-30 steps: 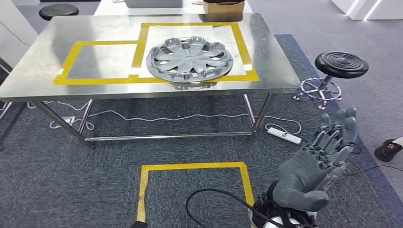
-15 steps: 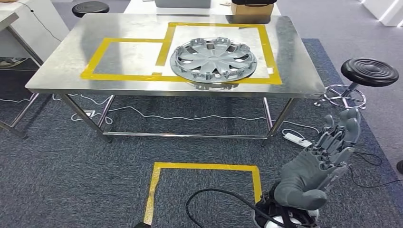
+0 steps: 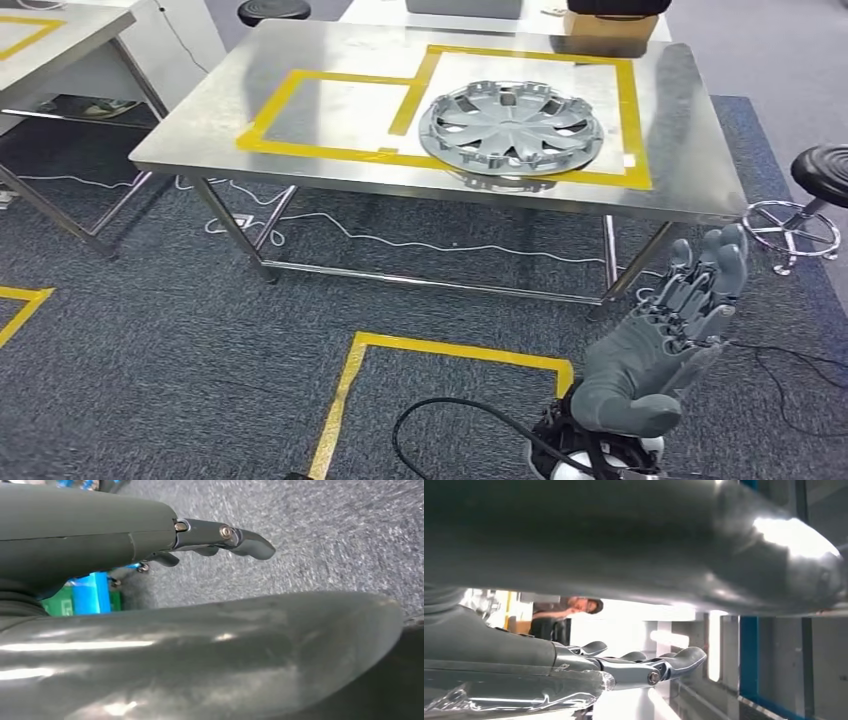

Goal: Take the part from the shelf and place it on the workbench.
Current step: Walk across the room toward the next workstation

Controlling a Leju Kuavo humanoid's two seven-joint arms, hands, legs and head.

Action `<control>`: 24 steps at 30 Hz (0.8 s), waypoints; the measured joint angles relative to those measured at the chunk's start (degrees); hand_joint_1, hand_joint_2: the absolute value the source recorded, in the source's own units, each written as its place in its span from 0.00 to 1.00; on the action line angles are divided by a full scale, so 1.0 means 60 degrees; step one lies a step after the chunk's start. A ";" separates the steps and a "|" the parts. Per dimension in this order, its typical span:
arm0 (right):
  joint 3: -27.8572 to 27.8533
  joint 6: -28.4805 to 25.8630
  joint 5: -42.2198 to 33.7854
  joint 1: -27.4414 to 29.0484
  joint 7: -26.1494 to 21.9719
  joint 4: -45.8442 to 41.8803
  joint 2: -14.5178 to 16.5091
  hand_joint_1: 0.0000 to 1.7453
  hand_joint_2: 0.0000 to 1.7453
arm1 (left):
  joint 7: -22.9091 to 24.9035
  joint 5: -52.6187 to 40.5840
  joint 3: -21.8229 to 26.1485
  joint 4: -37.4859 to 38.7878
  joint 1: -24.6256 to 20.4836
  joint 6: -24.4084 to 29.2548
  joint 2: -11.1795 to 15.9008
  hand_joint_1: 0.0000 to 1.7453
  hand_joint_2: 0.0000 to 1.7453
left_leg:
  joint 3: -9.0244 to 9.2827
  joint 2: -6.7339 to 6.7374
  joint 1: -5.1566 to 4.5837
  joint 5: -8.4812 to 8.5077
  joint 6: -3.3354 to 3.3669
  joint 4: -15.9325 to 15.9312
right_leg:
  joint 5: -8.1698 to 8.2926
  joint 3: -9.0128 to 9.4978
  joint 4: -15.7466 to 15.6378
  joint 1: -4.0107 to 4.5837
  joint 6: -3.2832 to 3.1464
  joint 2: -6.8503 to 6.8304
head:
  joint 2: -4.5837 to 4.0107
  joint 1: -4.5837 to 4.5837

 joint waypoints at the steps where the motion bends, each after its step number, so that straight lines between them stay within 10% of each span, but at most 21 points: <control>1: -0.0001 -0.0001 0.0000 -0.0001 -0.0010 0.0001 0.0001 0.00 0.00 | -0.0001 0.0000 0.0000 0.0000 0.0001 0.0004 -0.0002 0.00 0.00 | -0.0015 -0.0109 -0.0008 -0.0018 0.0043 -0.0054 | -0.0017 0.0004 0.0013 0.0012 0.0043 -0.0114 | 0.0000 0.0011; 4: -0.0001 -0.0002 -0.0036 -0.0016 -0.0025 0.0001 0.0002 0.00 0.00 | 0.0001 -0.0001 0.0003 0.0001 0.0042 -0.0052 -0.0005 0.00 0.00 | -0.0052 -0.0481 0.0043 0.0050 0.0184 -0.0063 | -0.0314 -0.0085 0.0326 -0.0044 0.0205 0.0088 | 0.0000 0.0049; 9: -0.0001 -0.0002 -0.0112 -0.0005 -0.0046 0.0033 -0.0001 0.00 0.00 | 0.0002 -0.0001 0.0006 0.0001 0.0037 -0.0108 -0.0010 0.00 0.00 | -0.0087 -0.1100 0.0068 0.0112 0.0278 -0.0063 | -0.1304 -0.1142 0.2666 -0.0094 0.0303 0.0868 | 0.0000 0.0117; 13: -0.0001 -0.0002 -0.0109 -0.0009 -0.0050 0.0053 0.0001 0.00 0.00 | -0.0011 -0.0001 0.0007 -0.0001 0.0029 -0.0104 -0.0010 0.00 0.00 | -0.0103 -0.1618 0.0110 0.0132 0.0175 -0.0011 | -0.0258 -0.0227 0.0697 -0.0236 0.0338 0.1428 | 0.0000 0.0124; 15: -0.0002 -0.0002 -0.0109 -0.0006 -0.0053 0.0059 0.0001 0.00 0.00 | -0.0018 -0.0001 0.0007 -0.0002 0.0014 -0.0100 -0.0006 0.00 0.00 | -0.0189 -0.1810 0.0124 0.0177 0.0044 0.0000 | -0.0164 0.0027 0.0152 -0.0278 0.0283 0.1774 | 0.0000 0.0120; 19: -0.0005 -0.0001 -0.0110 -0.0015 -0.0098 0.0064 0.0015 0.00 0.00 | -0.0028 0.0000 0.0007 -0.0001 0.0028 -0.0075 -0.0006 0.00 0.00 | -0.0383 -0.1757 0.0157 0.0119 -0.0178 0.0131 | -0.0086 0.0032 0.0091 -0.0242 -0.0019 0.1417 | 0.0000 0.0084; 24: -0.0011 -0.0001 -0.0108 0.0028 -0.0193 0.0064 0.0036 0.00 0.00 | -0.0082 0.0034 0.0008 -0.0001 0.0024 -0.0046 -0.0004 0.00 0.00 | -0.1566 -0.0956 0.0115 -0.1048 -0.0232 0.2626 | -0.0078 -0.0004 0.0070 -0.0146 -0.0178 0.0716 | 0.0000 -0.0004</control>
